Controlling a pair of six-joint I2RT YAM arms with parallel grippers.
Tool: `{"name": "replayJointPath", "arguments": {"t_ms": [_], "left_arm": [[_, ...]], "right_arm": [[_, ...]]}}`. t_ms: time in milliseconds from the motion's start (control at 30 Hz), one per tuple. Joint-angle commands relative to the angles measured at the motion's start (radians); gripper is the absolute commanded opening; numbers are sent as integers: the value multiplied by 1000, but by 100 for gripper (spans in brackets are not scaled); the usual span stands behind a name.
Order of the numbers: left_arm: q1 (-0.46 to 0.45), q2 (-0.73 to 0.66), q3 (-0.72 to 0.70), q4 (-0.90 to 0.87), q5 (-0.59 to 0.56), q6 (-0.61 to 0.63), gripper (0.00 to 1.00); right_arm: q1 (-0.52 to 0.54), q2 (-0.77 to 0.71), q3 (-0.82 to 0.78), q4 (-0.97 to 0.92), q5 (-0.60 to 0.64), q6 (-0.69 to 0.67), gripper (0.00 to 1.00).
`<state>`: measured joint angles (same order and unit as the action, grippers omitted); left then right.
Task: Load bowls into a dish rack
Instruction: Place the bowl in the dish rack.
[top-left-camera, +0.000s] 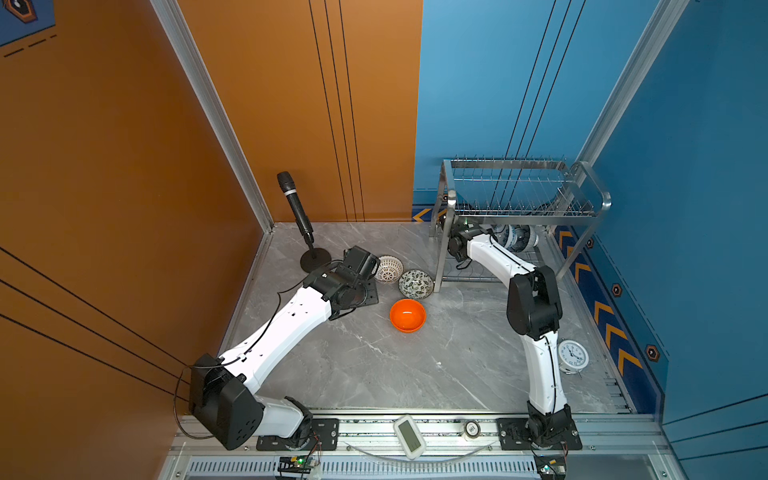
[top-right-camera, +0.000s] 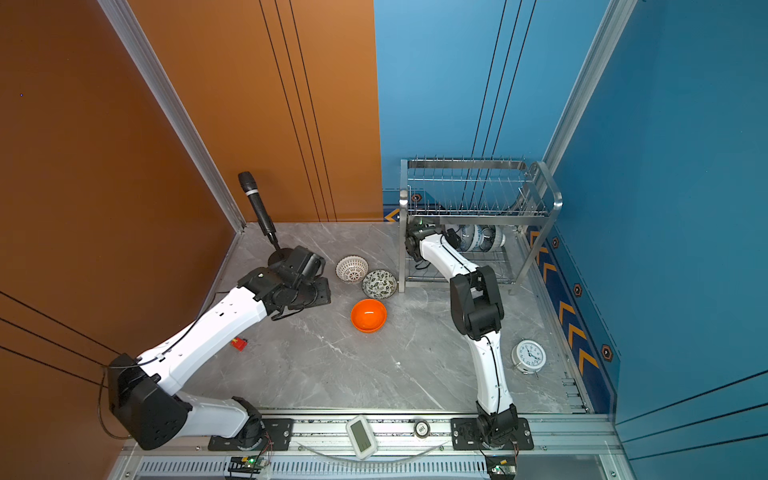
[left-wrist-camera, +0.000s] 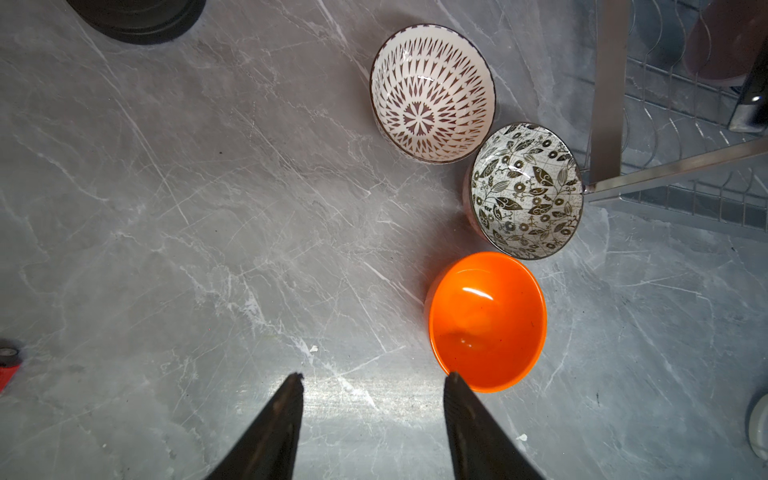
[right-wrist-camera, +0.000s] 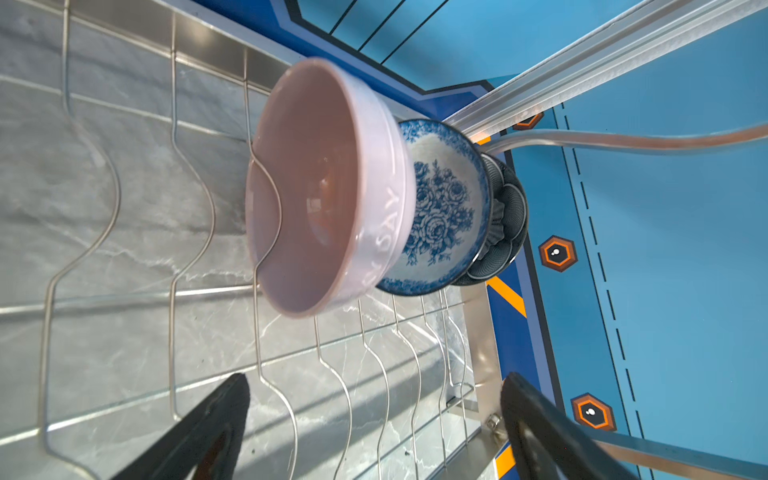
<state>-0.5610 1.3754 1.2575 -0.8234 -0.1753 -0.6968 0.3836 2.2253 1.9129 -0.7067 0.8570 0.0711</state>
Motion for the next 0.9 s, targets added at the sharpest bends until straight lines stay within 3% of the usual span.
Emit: {"name": "replayJointPath", "arguments": {"t_ms": [0, 867], "left_arm": [[10, -28, -15, -17, 11, 7, 56], [-10, -110, -74, -17, 30, 1, 56]], "right_arm": [[31, -69, -43, -17, -9, 49, 95], [64, -265, -321, -66, 1, 184, 95]]}}
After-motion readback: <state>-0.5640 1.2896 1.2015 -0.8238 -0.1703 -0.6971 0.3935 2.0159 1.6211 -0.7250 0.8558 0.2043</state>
